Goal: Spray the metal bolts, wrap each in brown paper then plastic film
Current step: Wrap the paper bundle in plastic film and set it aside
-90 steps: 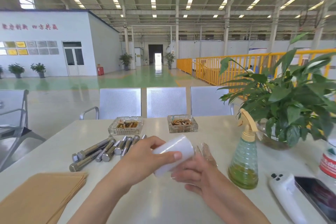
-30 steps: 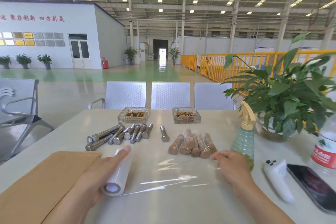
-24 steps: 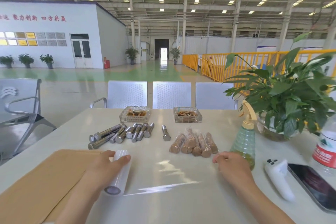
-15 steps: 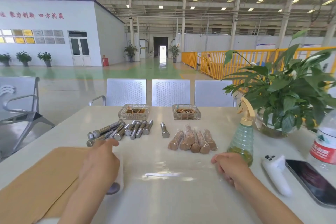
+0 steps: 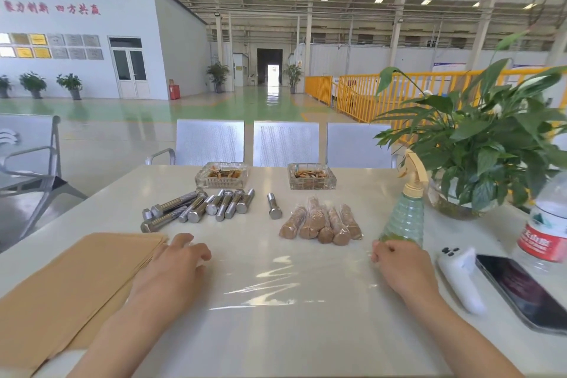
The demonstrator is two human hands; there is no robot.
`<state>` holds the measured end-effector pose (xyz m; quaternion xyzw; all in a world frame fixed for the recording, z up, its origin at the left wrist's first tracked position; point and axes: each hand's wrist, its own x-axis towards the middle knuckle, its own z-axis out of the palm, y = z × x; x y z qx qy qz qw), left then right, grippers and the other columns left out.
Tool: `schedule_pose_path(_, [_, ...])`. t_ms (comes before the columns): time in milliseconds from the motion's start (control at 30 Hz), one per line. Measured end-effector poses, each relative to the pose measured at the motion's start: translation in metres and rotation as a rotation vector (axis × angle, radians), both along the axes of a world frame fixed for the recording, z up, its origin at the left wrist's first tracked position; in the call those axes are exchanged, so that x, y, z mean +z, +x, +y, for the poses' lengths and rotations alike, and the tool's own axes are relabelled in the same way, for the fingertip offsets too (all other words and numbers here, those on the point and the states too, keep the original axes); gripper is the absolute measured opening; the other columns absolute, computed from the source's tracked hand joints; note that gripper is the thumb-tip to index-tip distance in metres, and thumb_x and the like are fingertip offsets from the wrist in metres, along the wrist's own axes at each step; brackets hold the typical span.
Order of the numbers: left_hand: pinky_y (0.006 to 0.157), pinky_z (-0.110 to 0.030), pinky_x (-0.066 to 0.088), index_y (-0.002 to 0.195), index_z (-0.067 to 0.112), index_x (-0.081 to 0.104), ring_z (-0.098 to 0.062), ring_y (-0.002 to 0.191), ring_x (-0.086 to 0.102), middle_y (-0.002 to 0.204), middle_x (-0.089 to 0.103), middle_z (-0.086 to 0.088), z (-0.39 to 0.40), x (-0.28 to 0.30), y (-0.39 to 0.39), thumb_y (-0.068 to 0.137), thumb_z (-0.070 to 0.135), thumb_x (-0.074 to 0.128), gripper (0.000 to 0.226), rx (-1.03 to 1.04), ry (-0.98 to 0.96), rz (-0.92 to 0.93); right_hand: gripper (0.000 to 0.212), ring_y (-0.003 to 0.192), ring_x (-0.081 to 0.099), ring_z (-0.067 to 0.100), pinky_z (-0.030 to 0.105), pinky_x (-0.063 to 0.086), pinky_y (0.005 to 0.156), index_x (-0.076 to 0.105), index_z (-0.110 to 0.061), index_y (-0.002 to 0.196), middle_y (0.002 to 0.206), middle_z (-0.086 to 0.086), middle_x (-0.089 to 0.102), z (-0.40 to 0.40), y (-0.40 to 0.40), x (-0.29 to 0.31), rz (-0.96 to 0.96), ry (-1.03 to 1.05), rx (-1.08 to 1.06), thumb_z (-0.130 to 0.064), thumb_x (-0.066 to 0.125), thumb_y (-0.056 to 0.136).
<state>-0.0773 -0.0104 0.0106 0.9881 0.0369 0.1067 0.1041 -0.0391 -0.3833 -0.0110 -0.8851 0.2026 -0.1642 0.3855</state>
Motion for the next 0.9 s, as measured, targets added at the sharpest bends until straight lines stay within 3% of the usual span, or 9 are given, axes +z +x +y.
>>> schedule_pose_path(133, [0.099, -0.035, 0.045, 0.129, 0.048, 0.047, -0.017, 0.142, 0.030, 0.155, 0.024, 0.017, -0.009, 0.000, -0.004, 0.092, 0.050, 0.053, 0.037, 0.018, 0.056, 0.032, 0.039, 0.074, 0.058, 0.028, 0.034, 0.046, 0.064, 0.058, -0.021, 0.072, 0.076, -0.001, 0.059, 0.000, -0.006, -0.009, 0.018, -0.423, -0.022, -0.045, 0.047, 0.100])
schedule_pose_path(333, [0.098, -0.035, 0.044, 0.130, 0.047, 0.043, -0.017, 0.140, 0.030, 0.151, 0.024, 0.015, -0.009, 0.000, -0.007, 0.090, 0.054, 0.053, 0.042, 0.010, 0.060, 0.039, 0.021, 0.070, 0.049, 0.026, 0.032, 0.037, 0.060, 0.048, -0.024, 0.088, 0.074, -0.003, 0.052, 0.008, -0.012, -0.017, 0.003, -0.644, -0.048, -0.040, 0.041, 0.099])
schedule_pose_path(500, [0.103, -0.037, 0.042, 0.135, 0.044, 0.042, -0.019, 0.143, 0.029, 0.153, 0.023, 0.013, -0.012, 0.002, -0.007, 0.092, 0.056, 0.050, 0.045, 0.004, 0.120, 0.061, 0.017, 0.071, 0.049, 0.026, 0.033, 0.038, 0.060, 0.043, -0.026, 0.091, 0.078, -0.003, 0.051, 0.007, -0.012, -0.013, 0.020, -0.671, -0.031, -0.041, 0.042, 0.101])
schedule_pose_path(633, [0.097, -0.035, 0.045, 0.133, 0.044, 0.039, -0.018, 0.141, 0.030, 0.152, 0.021, 0.013, -0.008, -0.001, -0.009, 0.093, 0.058, 0.048, 0.043, -0.011, 0.106, 0.036, 0.013, 0.067, 0.054, 0.017, 0.029, 0.034, 0.055, 0.048, -0.030, 0.088, 0.074, -0.011, 0.055, 0.001, -0.016, -0.013, -0.061, -0.573, 0.014, -0.037, 0.049, 0.099])
schedule_pose_path(900, [0.098, -0.036, 0.049, 0.130, 0.046, 0.038, -0.019, 0.139, 0.031, 0.152, 0.020, 0.014, -0.002, -0.001, -0.011, 0.094, 0.052, 0.049, 0.038, -0.039, 0.095, 0.030, 0.016, 0.061, 0.046, 0.015, 0.031, 0.028, 0.053, 0.046, -0.029, 0.087, 0.071, -0.012, 0.049, 0.001, -0.014, -0.014, -0.043, -0.620, 0.012, -0.037, 0.046, 0.101])
